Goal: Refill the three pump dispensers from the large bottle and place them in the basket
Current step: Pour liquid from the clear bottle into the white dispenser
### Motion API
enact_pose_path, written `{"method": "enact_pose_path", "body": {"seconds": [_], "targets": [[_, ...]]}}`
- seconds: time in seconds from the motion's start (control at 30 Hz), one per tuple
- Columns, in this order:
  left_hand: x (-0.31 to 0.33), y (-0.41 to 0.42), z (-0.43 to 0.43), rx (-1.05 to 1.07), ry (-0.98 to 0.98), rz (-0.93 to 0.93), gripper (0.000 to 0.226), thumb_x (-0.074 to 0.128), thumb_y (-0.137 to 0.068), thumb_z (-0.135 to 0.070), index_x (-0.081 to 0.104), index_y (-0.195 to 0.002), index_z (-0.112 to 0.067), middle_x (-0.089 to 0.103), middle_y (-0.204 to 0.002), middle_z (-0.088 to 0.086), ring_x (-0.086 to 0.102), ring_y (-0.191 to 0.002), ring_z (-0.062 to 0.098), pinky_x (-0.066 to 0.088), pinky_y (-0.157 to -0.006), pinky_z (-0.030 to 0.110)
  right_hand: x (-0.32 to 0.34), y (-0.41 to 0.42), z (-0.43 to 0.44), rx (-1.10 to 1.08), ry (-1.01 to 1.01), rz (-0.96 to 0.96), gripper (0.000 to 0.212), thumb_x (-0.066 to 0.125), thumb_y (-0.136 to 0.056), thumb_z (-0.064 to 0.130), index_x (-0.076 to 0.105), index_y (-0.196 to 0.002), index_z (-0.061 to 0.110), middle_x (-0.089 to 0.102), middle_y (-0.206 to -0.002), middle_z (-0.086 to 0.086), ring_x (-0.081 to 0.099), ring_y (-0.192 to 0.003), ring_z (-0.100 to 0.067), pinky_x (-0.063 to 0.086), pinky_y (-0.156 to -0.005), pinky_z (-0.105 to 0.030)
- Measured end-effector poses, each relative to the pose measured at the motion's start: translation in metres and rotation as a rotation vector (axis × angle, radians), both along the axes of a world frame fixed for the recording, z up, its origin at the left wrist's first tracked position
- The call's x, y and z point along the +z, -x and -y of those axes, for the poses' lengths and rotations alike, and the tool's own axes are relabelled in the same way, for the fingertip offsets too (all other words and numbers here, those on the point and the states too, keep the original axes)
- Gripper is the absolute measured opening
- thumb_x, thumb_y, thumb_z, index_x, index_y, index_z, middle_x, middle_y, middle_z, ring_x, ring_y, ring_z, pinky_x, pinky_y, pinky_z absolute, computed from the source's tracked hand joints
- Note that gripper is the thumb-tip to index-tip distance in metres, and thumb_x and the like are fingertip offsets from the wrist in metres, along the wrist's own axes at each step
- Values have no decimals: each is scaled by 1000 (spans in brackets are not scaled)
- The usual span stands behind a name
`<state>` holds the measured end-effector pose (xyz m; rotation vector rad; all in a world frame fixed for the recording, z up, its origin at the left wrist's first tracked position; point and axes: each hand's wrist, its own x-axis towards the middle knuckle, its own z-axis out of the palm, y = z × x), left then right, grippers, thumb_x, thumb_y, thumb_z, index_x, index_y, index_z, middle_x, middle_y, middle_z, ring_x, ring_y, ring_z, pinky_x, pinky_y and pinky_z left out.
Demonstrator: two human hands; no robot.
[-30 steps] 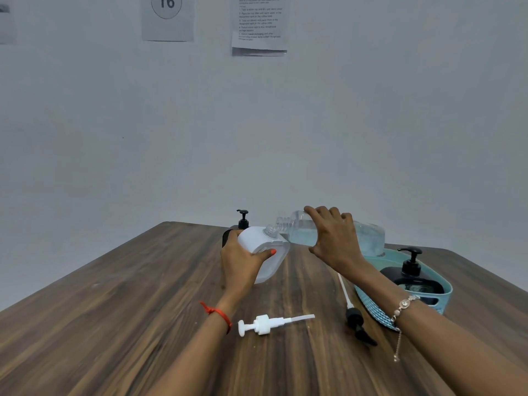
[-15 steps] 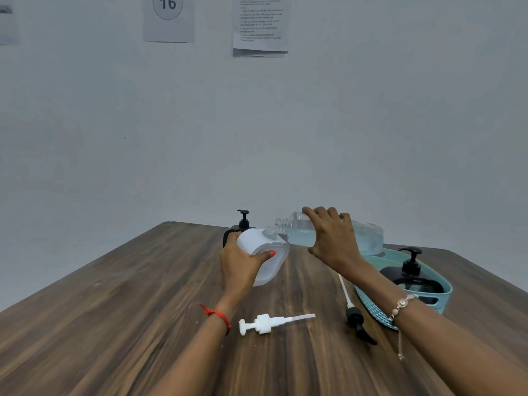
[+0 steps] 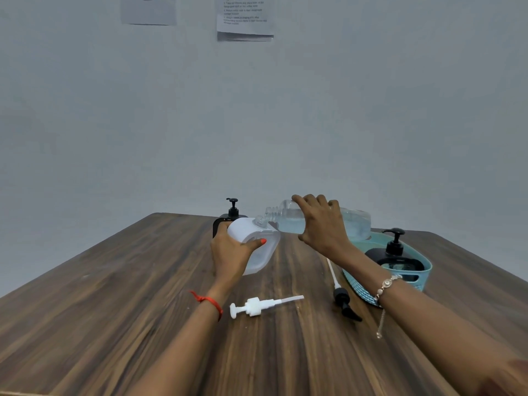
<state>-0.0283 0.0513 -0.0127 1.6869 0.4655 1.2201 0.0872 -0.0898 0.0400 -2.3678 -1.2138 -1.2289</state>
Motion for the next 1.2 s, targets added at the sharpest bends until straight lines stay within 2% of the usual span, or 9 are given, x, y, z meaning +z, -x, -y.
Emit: {"method": "enact_pose_path", "body": {"seconds": [0.23, 0.5, 0.77, 0.97, 1.2], "targets": [[0, 0, 2, -8, -9, -6, 67, 89, -56, -21, 57, -114, -14, 61, -109, 3, 54, -92, 15, 41, -73, 24, 2, 4, 4, -18, 16, -32, 71, 74, -65, 8, 47, -130, 13, 59, -117, -13, 53, -104, -34, 38, -89, -46], [0, -2, 4, -6, 5, -20, 69, 89, -55, -23, 57, -115, -13, 63, -108, 4, 56, -91, 16, 42, -73, 24, 2, 6, 8, -21, 7, -46, 71, 73, -62, 6, 48, -128, 12, 60, -114, -13, 54, -101, -35, 37, -86, -46], [-2, -3, 8, -14, 20, -9, 68, 90, -54, -23, 58, -114, -11, 65, -108, 5, 59, -95, 19, 44, -73, 24, 3, 8, 12, -40, 36, -82, 72, 72, -68, 11, 43, -133, 14, 56, -123, -12, 50, -109, -33, 34, -92, -45], [-2, -1, 11, -16, 22, -14, 66, 90, -55, -23, 57, -112, -11, 61, -101, -1, 56, -88, 15, 40, -62, 16, 2, 9, 13, -44, 45, -91, 71, 71, -69, 10, 42, -134, 14, 55, -124, -12, 49, -111, -33, 33, -93, -45], [-4, 0, 11, -23, 30, -1, 65, 89, -55, -21, 58, -111, -12, 62, -101, -1, 58, -89, 16, 43, -71, 24, -1, 6, 11, -39, 35, -65, 70, 72, -65, 7, 47, -130, 14, 59, -117, -12, 52, -104, -34, 36, -88, -45]]}}
